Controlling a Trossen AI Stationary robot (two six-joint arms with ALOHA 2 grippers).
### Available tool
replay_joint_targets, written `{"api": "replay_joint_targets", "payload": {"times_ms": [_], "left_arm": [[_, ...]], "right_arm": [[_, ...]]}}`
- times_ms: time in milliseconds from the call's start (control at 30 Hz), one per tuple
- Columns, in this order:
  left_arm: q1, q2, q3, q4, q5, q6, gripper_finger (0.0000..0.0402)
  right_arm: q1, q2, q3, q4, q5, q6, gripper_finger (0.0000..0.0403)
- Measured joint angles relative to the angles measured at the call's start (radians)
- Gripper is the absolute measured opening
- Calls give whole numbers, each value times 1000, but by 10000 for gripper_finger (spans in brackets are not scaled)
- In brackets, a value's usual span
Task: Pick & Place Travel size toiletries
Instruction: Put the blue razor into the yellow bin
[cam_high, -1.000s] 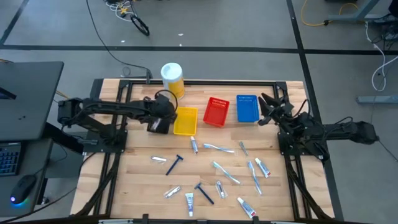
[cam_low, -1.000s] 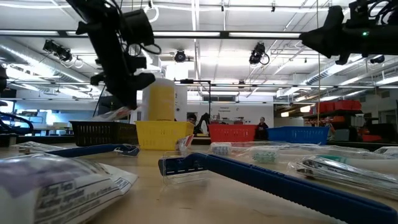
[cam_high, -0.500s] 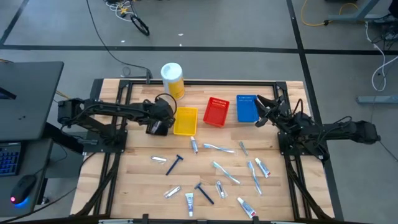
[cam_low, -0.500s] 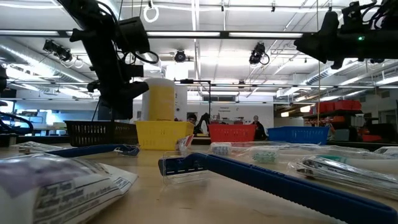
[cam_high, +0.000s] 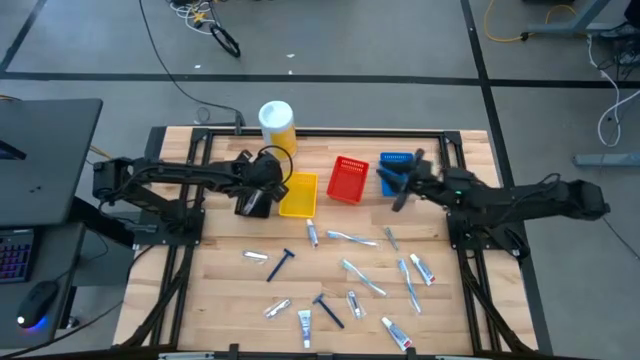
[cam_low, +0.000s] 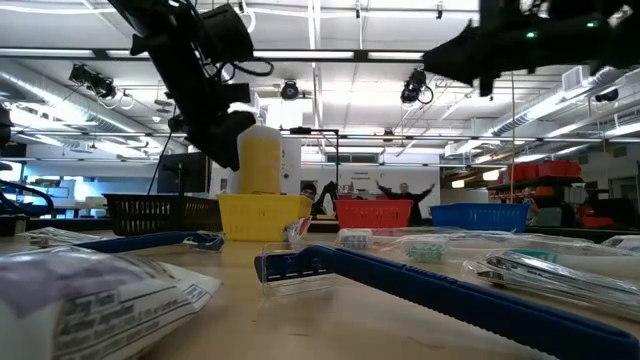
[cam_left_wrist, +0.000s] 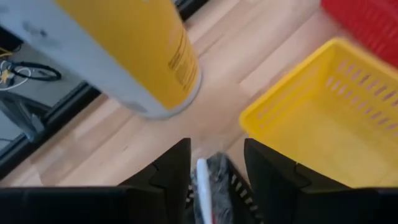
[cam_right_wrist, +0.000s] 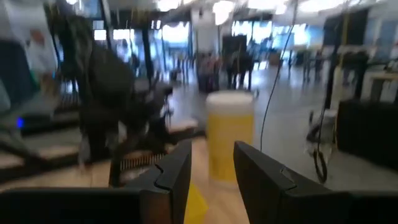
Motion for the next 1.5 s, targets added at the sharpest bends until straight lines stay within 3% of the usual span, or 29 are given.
{"api": "replay_joint_targets", "payload": {"times_ms": [267,500,1033,1500], "left_arm": [[-46,0,28,-1,30,-14,145],[-111,0,28,0,118,-71,136],[-358,0,28,45,133,-268,127],[-547,0,-12,47,93,-519,126]], "right_arm": [[-11,260,124,-87,-11,2,130],[-13,381,166,-83,-12,2,130],[-97,392,169,-69,-10,-70,130],[-197,392,169,87,-10,-70,130]]}}
